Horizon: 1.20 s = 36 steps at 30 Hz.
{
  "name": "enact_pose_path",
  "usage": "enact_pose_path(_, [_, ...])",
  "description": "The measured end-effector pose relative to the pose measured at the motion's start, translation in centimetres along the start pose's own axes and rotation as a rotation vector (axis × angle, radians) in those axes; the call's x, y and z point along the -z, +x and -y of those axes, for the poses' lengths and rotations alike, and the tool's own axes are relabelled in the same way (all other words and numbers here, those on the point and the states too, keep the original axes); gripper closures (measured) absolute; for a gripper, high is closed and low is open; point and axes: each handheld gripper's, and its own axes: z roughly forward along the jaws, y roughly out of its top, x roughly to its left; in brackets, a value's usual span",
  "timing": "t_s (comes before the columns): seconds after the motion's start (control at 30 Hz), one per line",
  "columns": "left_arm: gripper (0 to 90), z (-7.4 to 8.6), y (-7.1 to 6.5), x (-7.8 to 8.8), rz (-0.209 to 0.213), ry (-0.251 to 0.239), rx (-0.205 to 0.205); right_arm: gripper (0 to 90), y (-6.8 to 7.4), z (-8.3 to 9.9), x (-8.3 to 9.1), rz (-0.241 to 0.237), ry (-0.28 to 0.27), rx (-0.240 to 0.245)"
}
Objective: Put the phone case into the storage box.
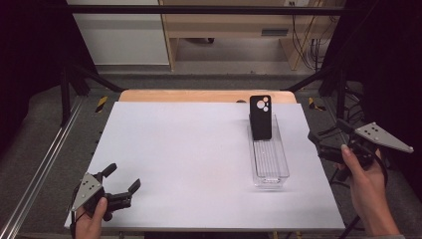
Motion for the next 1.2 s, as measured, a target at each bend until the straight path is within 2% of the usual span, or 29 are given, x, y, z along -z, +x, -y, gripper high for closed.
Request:
enact_pose_path(0.33, [1.2,0.2,-0.4,1.2,0.006,0.007,0.019,2.4,-0.3,2.0,1.4,-0.012,0.0,0.011])
enact_pose_path(0.57, [1.2,0.2,-0.1,1.6,-0.016,0.008,0.022,2.5,0.0,3.6,2.3,-0.017,-0.003,-0.001])
enact_pose_path(0.73, [1.2,0.4,-0.2,1.9,-0.012,0.016,0.017,2.5,0.1,4.7,3.0,-0.02,-0.013,-0.005])
enact_pose_path(0.83, [1.3,0.5,-0.3,2.0,-0.016,0.016,0.032,2.5,0.1,5.4,3.3,-0.023,-0.018,-0.005])
enact_pose_path(1.2, [1.3,0.7,-0.8,1.7,-0.001,0.031,0.005,2.2,1.2,7.0,3.8,-0.05,-0.024,-0.007])
